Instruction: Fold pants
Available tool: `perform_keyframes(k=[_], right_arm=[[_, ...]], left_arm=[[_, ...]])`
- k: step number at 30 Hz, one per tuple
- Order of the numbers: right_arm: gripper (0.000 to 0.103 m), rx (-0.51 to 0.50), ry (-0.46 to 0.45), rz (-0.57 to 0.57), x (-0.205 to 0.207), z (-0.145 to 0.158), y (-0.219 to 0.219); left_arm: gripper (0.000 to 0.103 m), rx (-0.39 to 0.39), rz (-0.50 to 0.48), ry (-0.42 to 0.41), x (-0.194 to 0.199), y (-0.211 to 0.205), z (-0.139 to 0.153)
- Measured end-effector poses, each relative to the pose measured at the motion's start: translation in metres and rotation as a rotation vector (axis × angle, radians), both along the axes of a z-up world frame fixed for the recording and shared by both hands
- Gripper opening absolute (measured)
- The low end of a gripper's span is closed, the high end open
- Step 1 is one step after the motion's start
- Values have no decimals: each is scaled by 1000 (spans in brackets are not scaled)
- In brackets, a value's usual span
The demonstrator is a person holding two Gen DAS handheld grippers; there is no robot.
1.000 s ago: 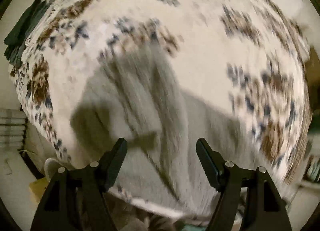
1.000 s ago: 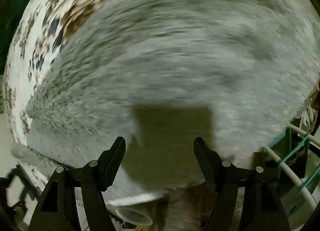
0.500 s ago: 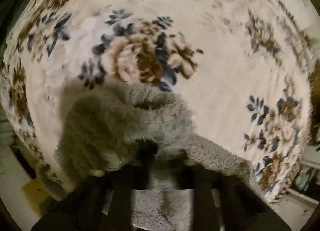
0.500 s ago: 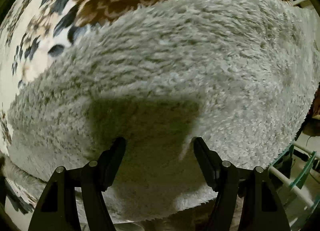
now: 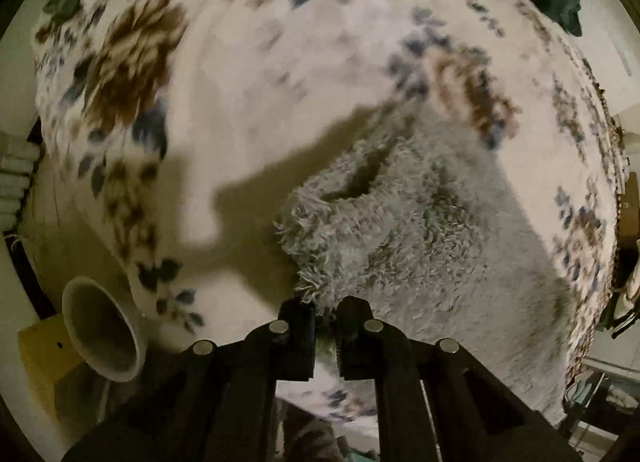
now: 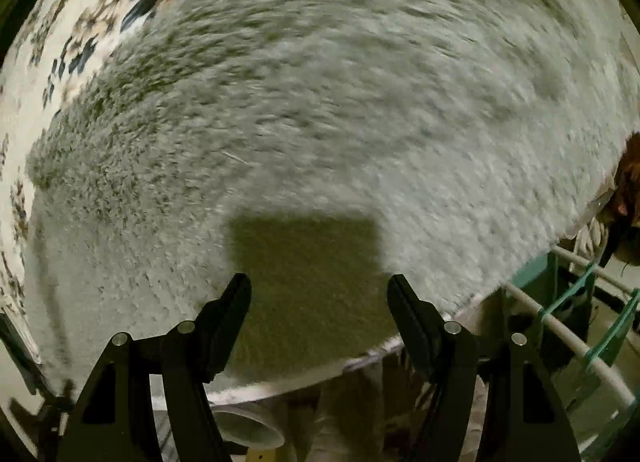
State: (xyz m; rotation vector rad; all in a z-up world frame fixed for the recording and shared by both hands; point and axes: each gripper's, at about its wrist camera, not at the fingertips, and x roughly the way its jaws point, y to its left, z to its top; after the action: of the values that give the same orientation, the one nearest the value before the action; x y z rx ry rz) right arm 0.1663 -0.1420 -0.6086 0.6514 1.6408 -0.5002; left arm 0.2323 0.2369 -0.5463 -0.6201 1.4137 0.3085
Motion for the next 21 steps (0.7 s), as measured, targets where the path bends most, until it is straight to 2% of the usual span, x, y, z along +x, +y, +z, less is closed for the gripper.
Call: perform_keyframes(k=[3, 4, 7, 10, 12, 13, 14, 15, 16, 18, 21], right_arm=[[73, 8, -3, -47, -33, 2, -8], [73, 32, -3, -80, -44, 1, -7], [73, 121, -14, -206, -78, -3, -18], [71, 183, -47, -291, -86, -12, -16], [42, 167, -79, -296, -92, -14, -10], [11, 145, -85, -284, -93, -12, -6], [9, 111, -81, -268, -91, -9, -8], [9, 82, -95, -257, -86, -2, -4], [8, 54, -108, -238, -85, 7, 2], [8, 23, -122, -197, -90, 24, 16], [7, 14, -119, -189, -101, 43, 24]], left_arm=[[7, -32, 5, -6, -10, -2, -11], [9, -39, 11, -13, -11, -2, -12], [14, -126, 61, -25, -12, 1, -22], [15, -171, 102, -29, -10, 6, -33], [15, -184, 130, -30, -8, 7, -38], [14, -180, 135, -35, -7, 6, -37], [14, -163, 134, -56, -6, 6, -33], [7, -134, 120, -77, -7, 6, -27], [5, -105, 102, -95, -7, 4, -20], [5, -73, 90, -116, -13, 1, -11], [4, -64, 91, -115, -24, 5, -6]])
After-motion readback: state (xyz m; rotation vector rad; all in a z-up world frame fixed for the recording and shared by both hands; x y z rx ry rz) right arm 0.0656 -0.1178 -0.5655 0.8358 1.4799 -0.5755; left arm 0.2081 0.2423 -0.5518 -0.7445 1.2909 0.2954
